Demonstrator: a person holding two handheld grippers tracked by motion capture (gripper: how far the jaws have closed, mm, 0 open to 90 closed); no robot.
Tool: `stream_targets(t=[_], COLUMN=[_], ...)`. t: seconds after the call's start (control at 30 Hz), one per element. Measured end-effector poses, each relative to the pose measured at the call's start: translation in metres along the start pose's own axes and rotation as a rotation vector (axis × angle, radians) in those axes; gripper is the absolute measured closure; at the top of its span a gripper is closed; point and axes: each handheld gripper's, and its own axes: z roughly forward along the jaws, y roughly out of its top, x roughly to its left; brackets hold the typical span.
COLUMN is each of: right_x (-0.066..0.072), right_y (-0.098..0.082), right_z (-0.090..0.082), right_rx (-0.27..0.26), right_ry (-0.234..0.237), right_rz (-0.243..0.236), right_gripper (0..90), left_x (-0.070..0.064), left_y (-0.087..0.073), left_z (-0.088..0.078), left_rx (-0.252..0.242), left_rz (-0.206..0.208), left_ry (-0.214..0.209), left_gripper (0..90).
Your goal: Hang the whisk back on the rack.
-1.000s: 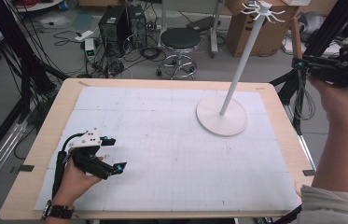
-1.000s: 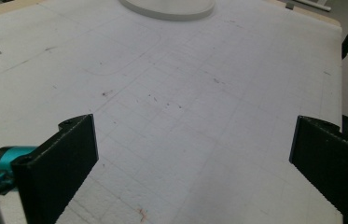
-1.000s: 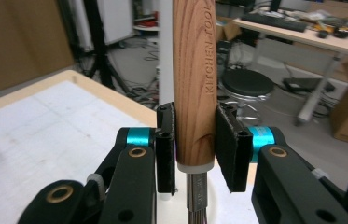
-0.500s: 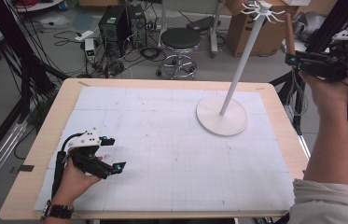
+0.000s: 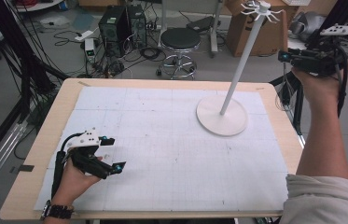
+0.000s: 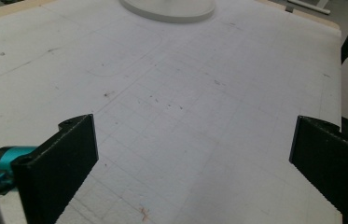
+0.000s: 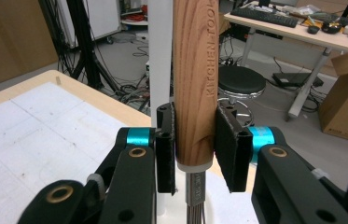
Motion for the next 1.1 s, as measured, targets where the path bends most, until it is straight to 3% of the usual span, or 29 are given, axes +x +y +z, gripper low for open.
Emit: stream_targets(t=[0.4, 0.6, 0.67, 0.83, 1.1], right_x=[0.002, 0.003, 0.003, 0.008, 0.016], right_y=[-0.001, -0.002, -0.002, -0.003, -0.003], right_z=[0.029, 0.034, 0.033, 0.032, 0.025], right_rx=[0.020, 0.016, 0.026, 0.017, 0.014], right_ry=[0.021, 0.037, 0.048, 0.024, 0.034], right_rz=[0.012, 0.027, 0.021, 0.006, -0.004], right_gripper=[70.9, 69.9, 67.1, 52.1, 41.4], left_x=[0.003, 0.002, 0.002, 0.000, 0.000], left_y=[-0.003, -0.003, -0.003, -0.001, 0.000], left_z=[0.000, 0.001, 0.001, 0.001, -0.002], left_rx=[0.002, 0.005, 0.008, 0.003, -0.007], left_rz=[-0.013, -0.011, -0.009, -0.005, 0.001], left_ry=[0.004, 0.002, 0.001, -0.006, -0.004], left_gripper=[1.6, 1.6, 1.6, 1.6, 1.6])
